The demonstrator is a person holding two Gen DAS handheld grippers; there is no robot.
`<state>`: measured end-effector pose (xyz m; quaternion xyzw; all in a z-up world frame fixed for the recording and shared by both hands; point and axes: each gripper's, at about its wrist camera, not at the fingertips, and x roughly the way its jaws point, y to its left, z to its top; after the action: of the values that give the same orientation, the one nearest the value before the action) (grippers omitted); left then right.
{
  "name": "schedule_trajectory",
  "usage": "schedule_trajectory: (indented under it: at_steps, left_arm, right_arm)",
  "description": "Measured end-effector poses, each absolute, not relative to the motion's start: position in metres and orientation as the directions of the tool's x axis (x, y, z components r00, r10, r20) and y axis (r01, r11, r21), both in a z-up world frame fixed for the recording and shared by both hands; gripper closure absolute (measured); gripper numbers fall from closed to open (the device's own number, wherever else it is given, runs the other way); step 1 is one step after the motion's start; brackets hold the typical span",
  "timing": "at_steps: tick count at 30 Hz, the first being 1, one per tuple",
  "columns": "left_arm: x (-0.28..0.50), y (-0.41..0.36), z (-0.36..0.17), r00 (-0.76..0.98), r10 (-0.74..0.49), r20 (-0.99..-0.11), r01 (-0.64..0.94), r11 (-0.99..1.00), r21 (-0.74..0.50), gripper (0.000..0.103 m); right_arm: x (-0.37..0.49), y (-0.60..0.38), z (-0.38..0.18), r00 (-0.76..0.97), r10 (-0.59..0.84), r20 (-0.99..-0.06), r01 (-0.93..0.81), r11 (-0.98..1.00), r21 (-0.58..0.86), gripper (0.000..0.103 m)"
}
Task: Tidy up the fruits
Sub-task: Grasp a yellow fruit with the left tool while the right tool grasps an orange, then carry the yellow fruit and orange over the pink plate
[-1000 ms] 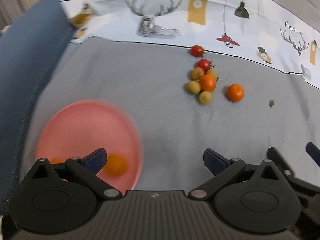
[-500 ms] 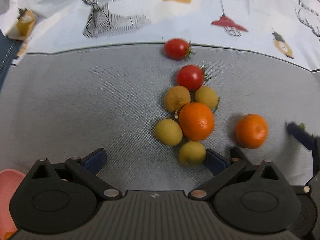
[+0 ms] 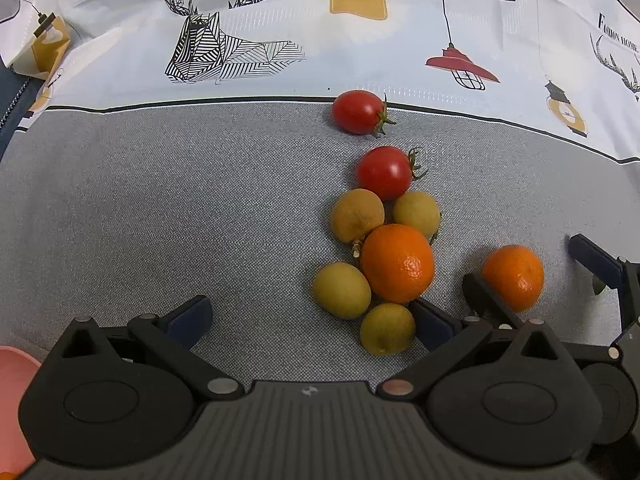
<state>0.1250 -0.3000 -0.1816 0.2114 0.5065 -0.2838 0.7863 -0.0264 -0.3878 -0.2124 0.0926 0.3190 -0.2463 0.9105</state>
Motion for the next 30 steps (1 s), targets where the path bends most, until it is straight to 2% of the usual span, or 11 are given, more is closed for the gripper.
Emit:
schedule_trajectory:
  at_steps: [4,5,6,7,8,9,17,30]
  left_arm:
    - [0.119,-0.298,-0.177,0.32,-0.231,-0.919,0.66,0.75,0.041,0.0]
    - [0.12,-0.298,-0.176,0.316,-0.228,-0.921,0.656,0.753,0.039,0.003]
    - [0.119,-0.296,-0.173,0.315,-0.23,-0.921,0.65,0.759,0.033,0.008]
    - [0.117,-0.295,-0.168,0.32,-0.246,-0.915,0.65,0.759,0.023,0.028]
    - [0.114,-0.293,-0.163,0.319,-0.269,-0.909,0.659,0.753,0.009,0.063]
    - [0.114,-0.292,-0.16,0.303,-0.281,-0.911,0.665,0.747,-0.009,0.076]
    - [0.111,-0.268,-0.14,0.266,-0.369,-0.891,0.662,0.741,-0.109,0.075]
    - [0.063,-0.205,-0.078,0.305,-0.424,-0.853,0.692,0.714,-0.107,0.075]
  right_arm:
    - [-0.026,-0.387,-0.212,0.675,-0.392,-0.625,0.508,0.861,0.008,0.001]
    - [-0.026,-0.387,-0.212,0.674,-0.394,-0.625,0.508,0.861,0.005,0.001]
    - [-0.027,-0.387,-0.211,0.672,-0.395,-0.626,0.509,0.861,0.003,0.008]
    - [-0.028,-0.385,-0.208,0.68,-0.394,-0.618,0.504,0.864,0.004,0.03]
    - [-0.029,-0.382,-0.205,0.69,-0.395,-0.606,0.495,0.869,-0.004,0.046]
    - [-0.03,-0.38,-0.202,0.694,-0.395,-0.602,0.487,0.873,-0.011,0.063]
    - [-0.05,-0.379,-0.186,0.668,-0.396,-0.63,0.547,0.835,0.054,0.064]
    - [-0.116,-0.318,-0.13,0.685,-0.384,-0.62,0.599,0.781,0.179,0.064]
